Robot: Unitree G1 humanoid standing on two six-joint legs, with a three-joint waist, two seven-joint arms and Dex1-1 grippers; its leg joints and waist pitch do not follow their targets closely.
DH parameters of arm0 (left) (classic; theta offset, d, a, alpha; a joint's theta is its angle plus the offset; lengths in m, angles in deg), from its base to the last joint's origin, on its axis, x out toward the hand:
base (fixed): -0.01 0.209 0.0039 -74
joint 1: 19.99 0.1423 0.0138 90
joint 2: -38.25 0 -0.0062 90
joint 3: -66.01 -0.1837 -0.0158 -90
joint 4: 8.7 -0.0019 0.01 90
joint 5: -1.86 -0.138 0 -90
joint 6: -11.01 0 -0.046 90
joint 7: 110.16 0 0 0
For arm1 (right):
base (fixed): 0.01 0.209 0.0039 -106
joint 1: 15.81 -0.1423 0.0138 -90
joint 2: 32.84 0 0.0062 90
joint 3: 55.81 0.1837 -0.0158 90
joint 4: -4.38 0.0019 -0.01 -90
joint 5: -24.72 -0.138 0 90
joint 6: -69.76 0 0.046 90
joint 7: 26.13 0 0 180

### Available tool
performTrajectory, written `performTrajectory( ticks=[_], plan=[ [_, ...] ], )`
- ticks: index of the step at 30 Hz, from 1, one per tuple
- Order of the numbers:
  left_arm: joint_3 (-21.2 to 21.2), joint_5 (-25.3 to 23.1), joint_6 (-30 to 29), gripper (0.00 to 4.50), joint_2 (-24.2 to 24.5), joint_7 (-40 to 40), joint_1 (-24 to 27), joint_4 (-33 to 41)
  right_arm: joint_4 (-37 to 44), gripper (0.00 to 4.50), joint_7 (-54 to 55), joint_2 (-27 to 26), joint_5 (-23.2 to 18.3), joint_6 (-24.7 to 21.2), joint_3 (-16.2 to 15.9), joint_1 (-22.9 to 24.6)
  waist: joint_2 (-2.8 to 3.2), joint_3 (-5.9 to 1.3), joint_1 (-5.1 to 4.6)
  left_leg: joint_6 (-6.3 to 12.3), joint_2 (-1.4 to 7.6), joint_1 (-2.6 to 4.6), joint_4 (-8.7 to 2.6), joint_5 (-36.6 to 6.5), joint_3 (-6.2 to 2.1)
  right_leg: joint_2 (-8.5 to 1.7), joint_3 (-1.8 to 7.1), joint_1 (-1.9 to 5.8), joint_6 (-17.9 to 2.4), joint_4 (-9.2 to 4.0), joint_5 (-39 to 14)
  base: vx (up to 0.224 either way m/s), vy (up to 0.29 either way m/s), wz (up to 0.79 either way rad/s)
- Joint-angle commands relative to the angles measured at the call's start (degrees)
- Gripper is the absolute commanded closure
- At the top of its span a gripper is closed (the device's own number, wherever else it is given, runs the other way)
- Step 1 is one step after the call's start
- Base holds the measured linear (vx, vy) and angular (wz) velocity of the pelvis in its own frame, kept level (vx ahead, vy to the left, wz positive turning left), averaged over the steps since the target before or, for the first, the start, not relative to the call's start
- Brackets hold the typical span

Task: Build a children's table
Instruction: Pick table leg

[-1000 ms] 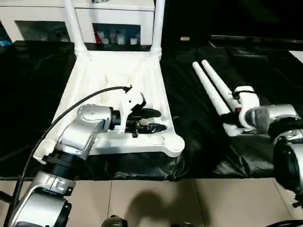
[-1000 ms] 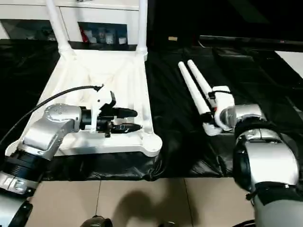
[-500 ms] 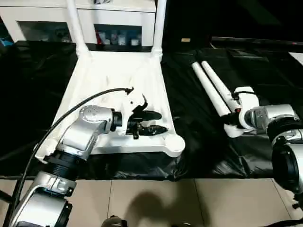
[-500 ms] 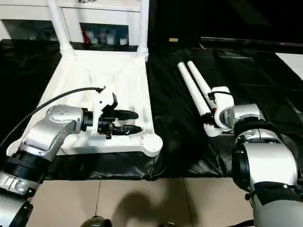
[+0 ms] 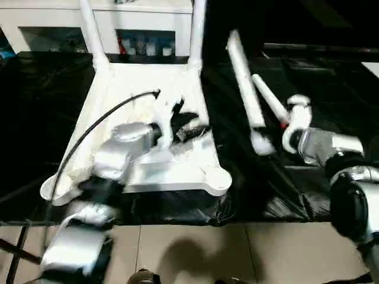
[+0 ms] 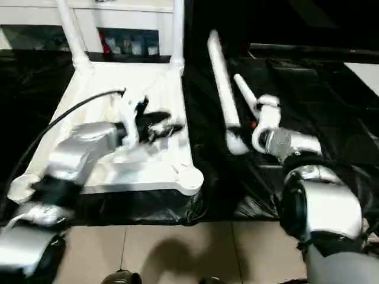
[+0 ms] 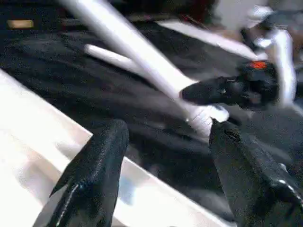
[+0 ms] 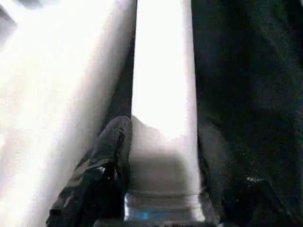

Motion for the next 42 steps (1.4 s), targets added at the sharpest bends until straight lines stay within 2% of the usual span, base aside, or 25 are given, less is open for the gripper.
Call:
performTrajectory(
  ticks=[1,3,5,6,7,8,9,10,11,13,14,15,16,18,19,20,21,25,27,29,32,34,37,39,42],
  plan=[
    [2.5,2.5,-1.2,1.02,-1.6,2.7,-2.0,-2.0,3.7,2.61,-3.3,-0.6,-5.6,1.2,4.4,1.3,-0.19,-5.28,0.54,4.06,2.86,1.34,-2.99,-9.5,-1.01,-3.27,2.19,3.35,-17.3,-3.08,-4.0,0.0,0.0,0.0],
    [5.0,5.0,-1.7,0.99,-3.4,3.3,-3.4,-4.0,7.6,2.61,-8.0,-2.1,-9.8,-0.4,6.9,3.7,0.05,-5.34,0.87,4.5,3.09,1.32,-2.93,-8.9,-1.2,-3.39,2.04,3.3,-17.9,-2.94,-4.0,0.0,0.0,0.0],
    [8.1,8.3,-2.9,0.72,-5.2,3.7,-5.0,-5.4,13.0,2.62,-12.8,-4.0,-13.4,-3.0,8.1,7.0,0.03,-5.35,1.18,5.4,3.06,1.4,-2.89,-8.9,-1.14,-3.46,2.05,3.47,-18.0,-3.11,-3.4,0.0,0.0,0.0],
    [8.5,8.7,-3.1,0.62,-5.4,3.8,-5.1,-5.5,13.7,2.62,-13.2,-4.1,-13.7,-3.4,8.1,7.4,-0.08,-5.45,1.25,5.63,3.15,1.31,-2.89,-8.2,-1.26,-3.46,1.92,3.39,-18.3,-2.88,-3.1,0.0,0.0,0.0],
    [11.2,12.4,-5.0,0.59,-6.6,4.1,-6.5,-6.3,19.2,2.62,-16.7,-5.3,-16.2,-6.8,7.4,10.7,0.31,-5.39,1.31,5.55,3.08,1.37,-2.9,-8.4,-1.21,-3.44,1.87,3.33,-18.4,-3.13,-3.9,0.0,0.0,0.0],
    [11.2,12.4,-5.0,0.54,-6.6,4.1,-6.5,-6.3,19.2,2.62,-16.7,-5.3,-16.2,-6.8,7.4,10.7,0.28,-5.4,1.52,5.52,3.07,1.47,-2.84,-8.4,-1.16,-3.46,1.92,3.37,-18.4,-3.17,-3.7,0.0,0.0,0.0],
    [12.7,14.6,-6.5,0.54,-7.2,4.2,-7.3,-6.6,22.6,2.62,-19.0,-5.9,-17.7,-9.0,6.7,12.9,0.28,-5.48,1.62,5.21,3.27,1.35,-2.95,-8.0,-1.42,-3.6,1.86,3.36,-18.5,-2.95,-3.9,0.0,0.0,0.0],
    [14.7,17.3,-8.8,0.31,-8.2,4.4,-8.6,-7.1,28.2,2.62,-22.4,-6.7,-20.2,-12.3,5.3,16.7,0.18,-5.37,1.74,5.24,3.08,1.41,-2.93,-8.3,-1.21,-3.42,1.87,3.32,-18.2,-3.24,-4.3,0.0,0.0,0.0],
    [14.7,17.3,-8.8,0.31,-8.2,4.4,-8.6,-7.1,28.2,2.62,-22.4,-6.7,-20.2,-12.3,5.3,16.7,0.23,-5.42,2.26,5.43,3.28,1.59,-2.87,-8.6,-1.33,-3.71,1.96,3.39,-18.1,-3.15,-4.3,0.0,0.0,0.0],
    [15.4,18.3,-10.0,0.22,-8.7,4.0,-9.3,-7.7,33.0,2.62,-23.7,-7.2,-21.9,-15.1,3.6,19.5,0.21,-5.17,2.56,4.36,3.26,1.52,-3.15,-9.7,-1.43,-3.82,1.9,3.23,-16.9,-3.74,-8.1,0.0,0.0,0.0],
    [15.4,18.3,-10.0,0.16,-8.7,4.0,-9.3,-7.7,33.0,2.62,-23.7,-7.2,-21.9,-15.1,3.6,19.5,0.24,-5.12,2.56,3.87,3.27,1.47,-3.18,-10.2,-1.48,-3.84,1.92,3.16,-16.6,-3.75,-9.2,0.0,0.0,0.0],
    [16.5,20.2,-12.2,0.04,-9.4,3.2,-10.1,-8.3,37.8,2.63,-25.1,-7.3,-22.8,-17.6,1.1,22.8,0.12,-5.01,2.54,2.97,3.21,1.41,-3.34,-10.9,-1.46,-3.87,1.94,3.23,-15.6,-4.07,-11.2,0.0,0.0,0.0],
    [16.5,20.7,-13.3,0.04,-9.7,2.9,-10.3,-8.4,40.1,2.63,-25.4,-7.4,-23.2,-19.0,0.3,24.1,0.15,-4.98,2.7,2.72,3.2,1.55,-3.35,-11.2,-1.45,-3.9,1.97,3.19,-15.1,-4.17,-11.9,0.0,0.0,0.0],
    [15.6,20.9,-14.8,0.01,-9.9,1.9,-10.2,-8.1,43.7,2.63,-25.7,-7.5,-24.0,-21.4,-0.8,26.2,0.38,-4.95,2.72,1.77,3.35,1.54,-3.65,-12.1,-1.68,-3.98,2.03,3.05,-13.8,-4.44,-13.9,0.0,0.0,0.0],
    [15.6,20.9,-14.8,0.0,-9.9,1.9,-10.2,-8.1,43.7,2.63,-25.7,-7.5,-24.0,-21.4,-0.8,26.2,0.27,-4.97,2.72,1.35,3.3,1.52,-3.71,-12.3,-1.73,-3.99,2.01,3.06,-13.3,-4.51,-14.6,0.0,0.0,0.0],
    [15.4,21.8,-15.9,0.0,-10.2,1.0,-10.0,-7.2,45.3,2.63,-25.7,-7.4,-23.9,-22.1,-1.5,27.1,0.45,-4.97,2.73,1.09,3.32,1.5,-3.75,-12.2,-1.76,-4.06,2.03,3.02,-13.2,-4.52,-14.7,0.0,0.0,0.0],
    [14.9,22.0,-16.5,0.0,-10.3,0.3,-9.7,-6.5,46.4,2.63,-25.9,-7.3,-23.9,-22.7,-2.1,27.7,0.19,-4.95,2.78,0.82,3.26,1.42,-3.78,-12.0,-1.72,-4.08,2.05,3.05,-13.0,-4.58,-14.5,0.0,0.0,0.0],
    [14.2,21.6,-16.5,0.0,-10.4,0.2,-9.4,-5.9,47.9,2.63,-25.5,-7.3,-24.3,-23.4,-2.7,28.5,0.2,-4.94,2.7,0.9,3.26,1.33,-3.8,-11.5,-1.72,-4.13,2.07,3.04,-12.9,-4.6,-13.8,0.0,0.0,0.0],
    [14.1,21.4,-15.7,0.18,-10.6,0.7,-9.3,-5.6,48.8,2.63,-24.4,-7.4,-23.5,-23.0,-3.6,28.8,-0.08,-4.92,2.69,1.12,3.21,1.28,-3.78,-10.9,-1.69,-4.13,2.08,3.07,-12.7,-4.65,-13.5,0.0,0.0,0.0],
    [14.4,21.2,-15.1,0.35,-10.8,2.0,-9.3,-5.2,50.2,2.63,-23.0,-7.5,-22.5,-22.6,-4.9,29.1,-0.01,-4.92,2.68,1.06,3.26,1.3,-3.82,-10.4,-1.77,-4.16,2.13,3.04,-12.5,-4.56,-13.0,0.0,0.0,0.0],
    [14.9,20.1,-14.9,0.48,-11.6,6.4,-9.2,-4.4,52.6,2.63,-18.7,-8.1,-16.5,-19.7,-9.8,29.6,-0.08,-4.85,2.28,0.3,3.24,1.23,-4.01,-10.8,-1.96,-4.24,2.22,2.97,-11.5,-4.6,-13.5,0.0,0.0,0.0],
    [14.6,19.2,-14.7,0.65,-12.1,8.7,-8.8,-3.4,51.0,2.63,-12.8,-10.0,-13.2,-16.9,-10.2,28.0,-0.24,-4.76,2.0,-0.09,3.13,1.31,-4.09,-11.6,-1.95,-4.34,2.24,2.87,-11.0,-4.88,-15.4,0.0,0.0,0.0],
    [14.0,17.7,-13.6,0.79,-12.6,11.3,-8.5,-2.9,50.1,2.63,-7.9,-11.4,-10.8,-13.9,-10.7,26.8,-0.07,-4.72,1.85,-0.49,3.18,1.5,-4.19,-12.2,-1.93,-4.27,2.33,2.62,-10.8,-5.05,-16.5,0.0,0.0,0.0],
    [14.2,16.5,-11.9,0.84,-13.2,14.6,-8.5,-3.1,50.9,2.63,-5.0,-12.5,-8.7,-11.8,-12.4,26.4,0.13,-4.7,1.97,-1.22,3.31,1.79,-4.27,-12.5,-1.9,-4.12,2.4,2.37,-10.7,-5.04,-15.4,0.0,0.0,0.0],
    [14.8,14.7,-8.7,1.12,-14.1,20.0,-8.8,-3.7,54.0,2.63,-1.4,-14.1,-5.6,-10.0,-15.7,26.2,0.08,-4.82,1.82,-0.84,3.22,1.36,-4.39,-11.8,-2.09,-4.0,2.4,2.87,-10.0,-4.69,-12.4,0.0,0.0,0.0]
  ],
)
